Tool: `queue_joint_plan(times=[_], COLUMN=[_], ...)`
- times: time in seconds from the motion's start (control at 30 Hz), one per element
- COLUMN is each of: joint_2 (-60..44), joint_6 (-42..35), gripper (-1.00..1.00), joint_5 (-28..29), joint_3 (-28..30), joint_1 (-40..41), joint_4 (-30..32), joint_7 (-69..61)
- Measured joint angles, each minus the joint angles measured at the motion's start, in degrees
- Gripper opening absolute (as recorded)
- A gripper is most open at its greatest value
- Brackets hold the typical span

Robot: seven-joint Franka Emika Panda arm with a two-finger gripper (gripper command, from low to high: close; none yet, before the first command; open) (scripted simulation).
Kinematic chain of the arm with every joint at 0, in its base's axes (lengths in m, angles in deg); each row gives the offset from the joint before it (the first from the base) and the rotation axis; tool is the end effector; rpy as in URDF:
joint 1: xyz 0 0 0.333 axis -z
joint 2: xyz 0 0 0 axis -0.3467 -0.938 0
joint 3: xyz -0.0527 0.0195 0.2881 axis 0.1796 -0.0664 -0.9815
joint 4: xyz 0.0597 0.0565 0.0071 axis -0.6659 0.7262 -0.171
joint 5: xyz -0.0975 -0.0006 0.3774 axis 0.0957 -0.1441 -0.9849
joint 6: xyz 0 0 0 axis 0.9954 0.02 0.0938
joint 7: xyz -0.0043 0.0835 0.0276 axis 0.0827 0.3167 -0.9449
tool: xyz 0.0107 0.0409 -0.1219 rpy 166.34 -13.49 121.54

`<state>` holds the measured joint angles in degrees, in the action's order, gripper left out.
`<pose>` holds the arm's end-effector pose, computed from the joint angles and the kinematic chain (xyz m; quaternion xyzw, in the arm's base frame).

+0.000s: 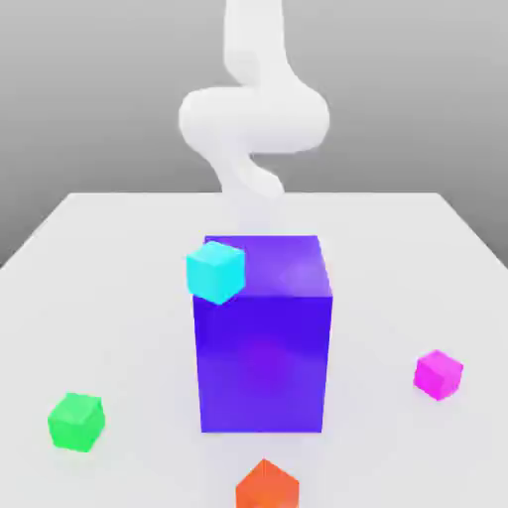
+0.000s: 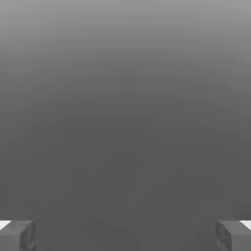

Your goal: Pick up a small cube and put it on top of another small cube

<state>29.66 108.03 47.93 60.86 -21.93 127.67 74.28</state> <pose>0.4066 0.0327 0.6290 -0.8721 0.3396 -0.3232 0.1400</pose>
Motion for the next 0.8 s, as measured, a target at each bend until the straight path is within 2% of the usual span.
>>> queue_joint_plan(times=[0.27, 0.5, 0.7, 0.8], joint_2=[-16.79, -31.3, -44.26, -50.77], joint_6=[9.92, 18.4, 25.53, 29.71], gripper=[0.0, 0.0, 0.0, 0.0], joint_5=[-0.49, 1.56, 6.95, 13.15], joint_3=[-8.73, -16.37, -20.37, -17.6], joint_1=[-5.42, -10.18, -16.67, -19.31], joint_4=[8.01, 14.87, 20.68, 20.8], joint_7=[2.47, 6.37, 12.31, 17.26])
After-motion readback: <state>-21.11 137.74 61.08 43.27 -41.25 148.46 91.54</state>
